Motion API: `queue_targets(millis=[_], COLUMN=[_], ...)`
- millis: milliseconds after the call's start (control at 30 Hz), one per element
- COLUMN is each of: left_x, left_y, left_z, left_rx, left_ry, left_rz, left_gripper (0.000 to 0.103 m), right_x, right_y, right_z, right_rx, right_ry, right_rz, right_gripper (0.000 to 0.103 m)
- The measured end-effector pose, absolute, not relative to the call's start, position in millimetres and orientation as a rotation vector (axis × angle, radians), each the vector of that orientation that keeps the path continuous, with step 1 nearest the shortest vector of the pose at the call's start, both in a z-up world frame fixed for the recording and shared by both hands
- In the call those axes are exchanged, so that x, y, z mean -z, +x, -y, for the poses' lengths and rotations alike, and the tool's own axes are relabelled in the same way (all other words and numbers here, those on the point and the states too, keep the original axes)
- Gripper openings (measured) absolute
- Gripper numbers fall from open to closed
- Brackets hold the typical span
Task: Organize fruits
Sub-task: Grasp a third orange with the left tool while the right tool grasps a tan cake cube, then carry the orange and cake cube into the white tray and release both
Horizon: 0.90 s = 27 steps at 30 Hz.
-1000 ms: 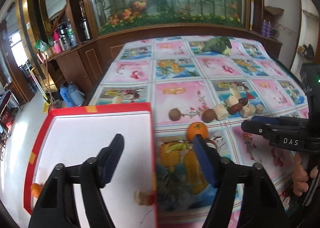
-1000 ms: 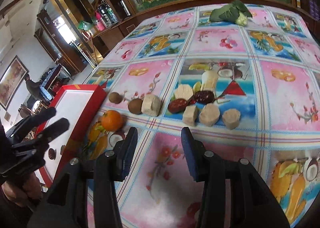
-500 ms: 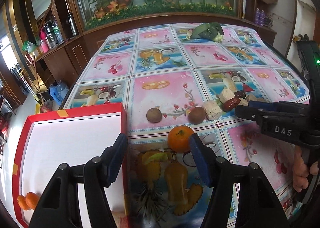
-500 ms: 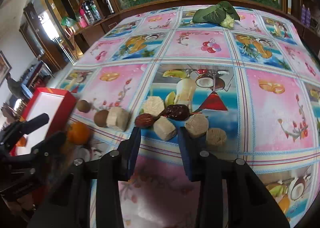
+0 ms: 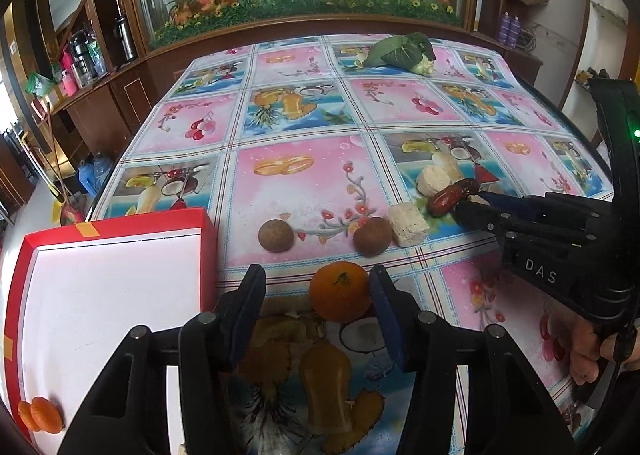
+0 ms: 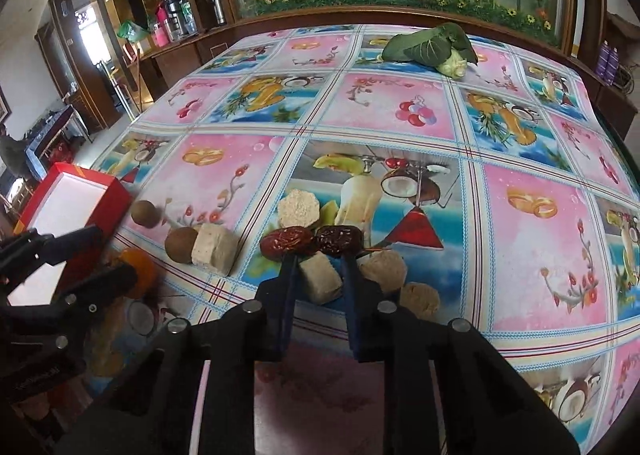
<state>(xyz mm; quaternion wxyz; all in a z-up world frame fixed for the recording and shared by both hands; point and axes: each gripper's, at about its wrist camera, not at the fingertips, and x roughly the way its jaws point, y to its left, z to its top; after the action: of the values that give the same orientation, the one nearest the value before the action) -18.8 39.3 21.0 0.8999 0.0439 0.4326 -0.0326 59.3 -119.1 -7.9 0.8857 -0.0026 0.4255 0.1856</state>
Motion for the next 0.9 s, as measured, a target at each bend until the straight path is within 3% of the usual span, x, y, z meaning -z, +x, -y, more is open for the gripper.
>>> queue_targets(millis=[400, 533, 900], left_x=[-10, -3, -24], left_y=[-11, -8, -26], left_z=[-36, -35, -39], left_rx=[0.085, 0.094, 0.093], left_ry=[0.055, 0.04, 0.022], left_rz=[-0.929, -0.95, -0.879], left_gripper=[0.053, 0.035, 0.035], right_x=[-3, -3, -12], right_y=[53, 52, 43], right_z=[129, 131, 131], right_rx=[-0.384, -0.381, -0.368], right_ry=[0.058, 0.062, 0.069], right_rz=[-0.857, -0.856, -0.779], right_gripper=[0.024, 0.024, 0.024])
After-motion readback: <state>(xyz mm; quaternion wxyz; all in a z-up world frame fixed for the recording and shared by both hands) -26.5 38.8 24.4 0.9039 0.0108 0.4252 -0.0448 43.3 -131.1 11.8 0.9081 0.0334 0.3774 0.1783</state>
